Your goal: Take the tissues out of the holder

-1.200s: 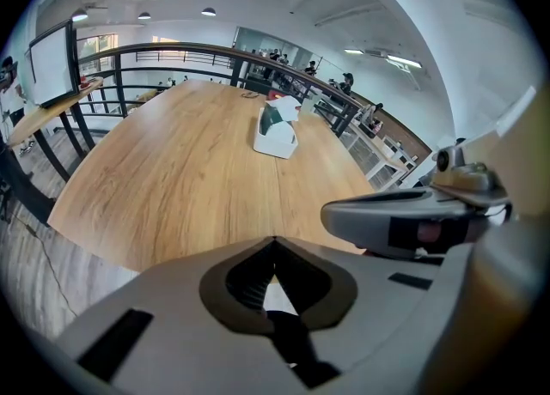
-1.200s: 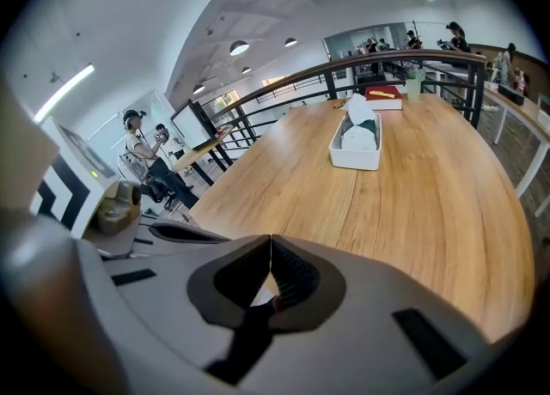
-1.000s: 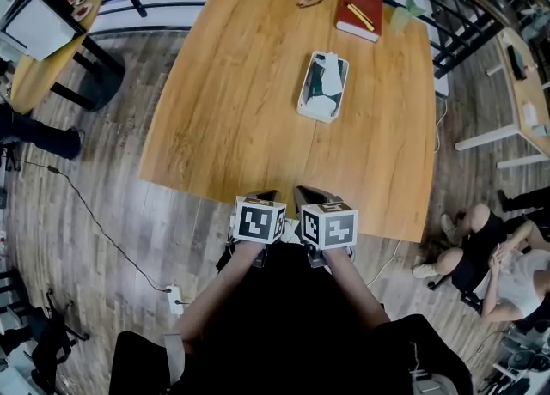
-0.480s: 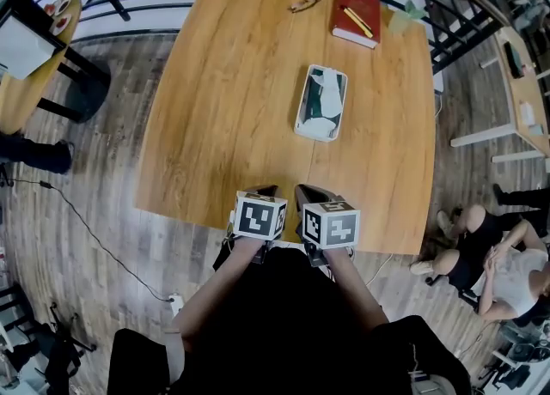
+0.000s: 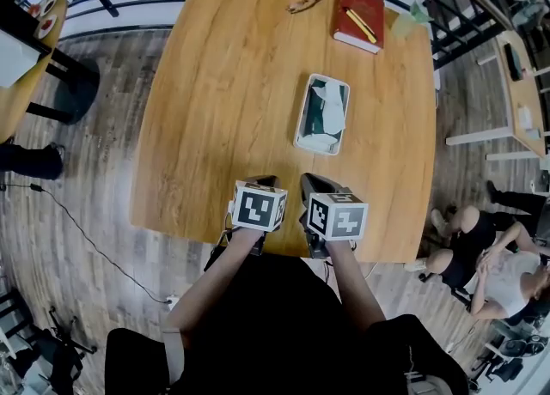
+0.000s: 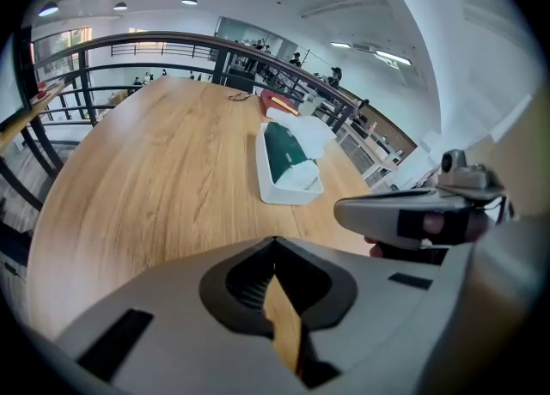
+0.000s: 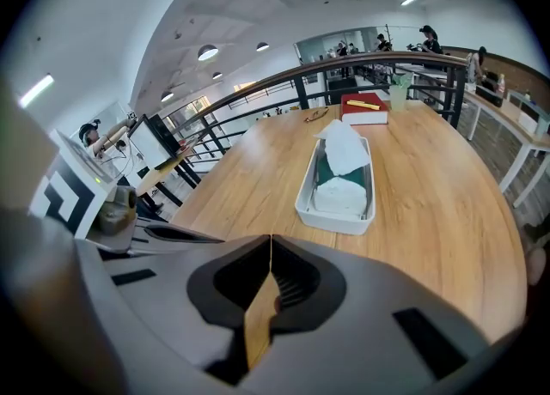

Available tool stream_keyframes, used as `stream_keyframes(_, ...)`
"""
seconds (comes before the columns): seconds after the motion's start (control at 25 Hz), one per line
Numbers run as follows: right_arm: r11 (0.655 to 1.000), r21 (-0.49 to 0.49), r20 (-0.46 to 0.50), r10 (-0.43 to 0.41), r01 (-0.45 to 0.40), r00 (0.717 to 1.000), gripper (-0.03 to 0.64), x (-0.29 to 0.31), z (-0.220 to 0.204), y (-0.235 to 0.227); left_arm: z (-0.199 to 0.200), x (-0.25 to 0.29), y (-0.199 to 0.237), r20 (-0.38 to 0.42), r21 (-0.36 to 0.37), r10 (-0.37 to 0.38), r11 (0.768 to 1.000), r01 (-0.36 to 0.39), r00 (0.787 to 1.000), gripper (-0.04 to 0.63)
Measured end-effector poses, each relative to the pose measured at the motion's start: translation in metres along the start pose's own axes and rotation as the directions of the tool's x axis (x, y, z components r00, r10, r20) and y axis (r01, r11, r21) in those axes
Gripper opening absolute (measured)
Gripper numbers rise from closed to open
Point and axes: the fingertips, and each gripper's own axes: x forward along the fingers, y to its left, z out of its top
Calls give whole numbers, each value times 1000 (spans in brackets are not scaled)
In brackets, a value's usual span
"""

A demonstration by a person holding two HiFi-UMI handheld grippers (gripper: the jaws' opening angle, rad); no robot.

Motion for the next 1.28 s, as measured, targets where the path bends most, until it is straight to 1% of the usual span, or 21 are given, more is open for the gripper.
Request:
stream_keyframes(0.24, 998, -11, 22, -56, 56, 998, 14, 7, 31, -18, 25, 8, 13, 6, -16, -15, 1000, 15, 1000, 8)
stream_keyframes(0.36, 998, -13, 39, -69, 69, 997, 14, 12, 45, -23, 29, 12, 21, 5, -19, -13, 1000, 13, 1000, 8)
stream_keyframes(0.44, 997, -23, 48, -78, 79, 996, 30, 14, 53, -25, 31, 15, 26, 7, -16, -14, 1000, 14, 1000, 8)
stream_keyframes(0.6, 988, -92, 78, -120, 127, 990, 141, 15, 70, -27, 32, 18, 35, 9, -26, -22, 999, 22, 1000, 8)
stream_keyframes(0.64, 985, -105, 88, -130, 139, 988, 159, 15, 74, -29, 33, 20, 38, 14, -26, -23, 999, 23, 1000, 8)
stream_keyframes(0.76, 980, -122, 110, -147, 160, 983, 272, 17, 88, -32, 37, 22, 42, 16, -29, -30, 999, 30, 999, 8)
stream_keyframes(0.84, 977, -120, 128, -158, 174, 979, 324, 19, 97, -37, 37, 22, 44, 3, -36, -32, 999, 32, 999, 8)
stream_keyframes(0.96, 972, -103, 164, -191, 210, 968, 364, 19, 110, -50, 37, 26, 49, 1, -44, -32, 999, 32, 999, 8)
stream_keyframes(1.04, 967, -98, 171, -218, 237, 961, 387, 21, 117, -61, 36, 27, 52, -1, -51, -34, 998, 34, 999, 8)
stream_keyframes(1.12, 963, -101, 146, -233, 249, 961, 407, 27, 119, -71, 35, 27, 55, -7, -60, -34, 998, 34, 999, 8)
stream_keyframes(1.16, 964, -101, 128, -232, 246, 964, 421, 31, 118, -75, 34, 27, 57, -8, -62, -34, 998, 33, 999, 8)
stream_keyframes(1.24, 970, -86, 103, -218, 227, 971, 477, 40, 120, -81, 33, 29, 60, -11, -66, -35, 997, 35, 999, 8)
stream_keyframes(1.28, 972, -75, 95, -214, 221, 972, 482, 44, 121, -84, 32, 30, 62, -14, -68, -37, 997, 36, 999, 8)
